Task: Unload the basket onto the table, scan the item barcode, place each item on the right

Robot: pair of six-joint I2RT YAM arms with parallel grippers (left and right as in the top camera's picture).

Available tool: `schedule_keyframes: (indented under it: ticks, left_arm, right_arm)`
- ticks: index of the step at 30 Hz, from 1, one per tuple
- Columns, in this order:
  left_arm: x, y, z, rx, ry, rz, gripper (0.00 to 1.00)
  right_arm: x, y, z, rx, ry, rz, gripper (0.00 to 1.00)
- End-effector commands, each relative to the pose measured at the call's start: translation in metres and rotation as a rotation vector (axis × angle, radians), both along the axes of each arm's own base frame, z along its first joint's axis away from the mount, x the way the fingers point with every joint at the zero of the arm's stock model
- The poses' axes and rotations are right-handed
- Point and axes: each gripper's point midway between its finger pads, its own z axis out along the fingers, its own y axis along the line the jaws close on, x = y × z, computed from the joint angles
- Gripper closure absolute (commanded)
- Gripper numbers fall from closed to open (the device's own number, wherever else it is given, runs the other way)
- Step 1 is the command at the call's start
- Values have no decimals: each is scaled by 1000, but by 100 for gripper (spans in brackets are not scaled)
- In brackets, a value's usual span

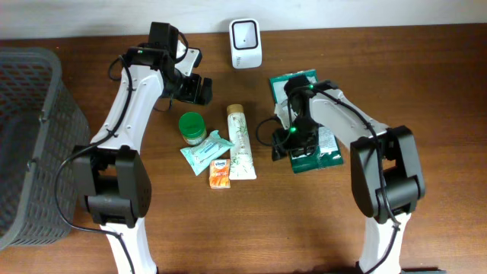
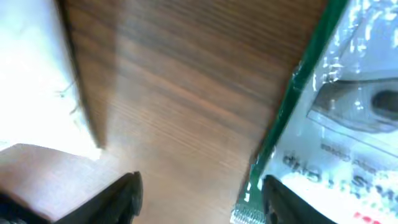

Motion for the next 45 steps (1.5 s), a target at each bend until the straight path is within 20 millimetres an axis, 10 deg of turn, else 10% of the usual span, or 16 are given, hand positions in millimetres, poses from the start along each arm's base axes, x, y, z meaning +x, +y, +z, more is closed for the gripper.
schedule_keyframes:
  ticks: [1, 3, 7, 12, 19, 22, 25, 28, 39, 45]
  left_arm:
    - [4, 2, 1, 2, -9, -4, 1]
    - [4, 2, 1, 2, -9, -4, 1]
    - [4, 2, 1, 2, -9, -4, 1]
    - [4, 2, 1, 2, -9, -4, 1]
    - [4, 2, 1, 2, -9, -4, 1]
    - [4, 2, 1, 2, -9, -4, 1]
    - [4, 2, 1, 2, -9, -4, 1]
    - [4, 2, 1, 2, -9, -4, 1]
    - [4, 2, 1, 2, -9, -4, 1]
    - [4, 2, 1, 2, -9, -4, 1]
  right_arm:
    - [49, -53, 96, 62, -266, -162, 32]
    - [63, -125, 81, 83, -253, -290, 26]
    - [89, -157, 6, 386, -275, -229, 23]
    - [99, -119, -39, 532, -272, -163, 19]
    - [58, 2, -67, 550, -104, 87, 23]
    - [40, 25, -50, 534, -6, 135, 31]
    - [47, 24, -32, 519, 28, 98, 79]
    - [65, 4, -2, 469, -16, 72, 96]
    - [37, -14, 208, 311, -498, 182, 96]
    - [18, 32, 236, 504, -603, 407, 96]
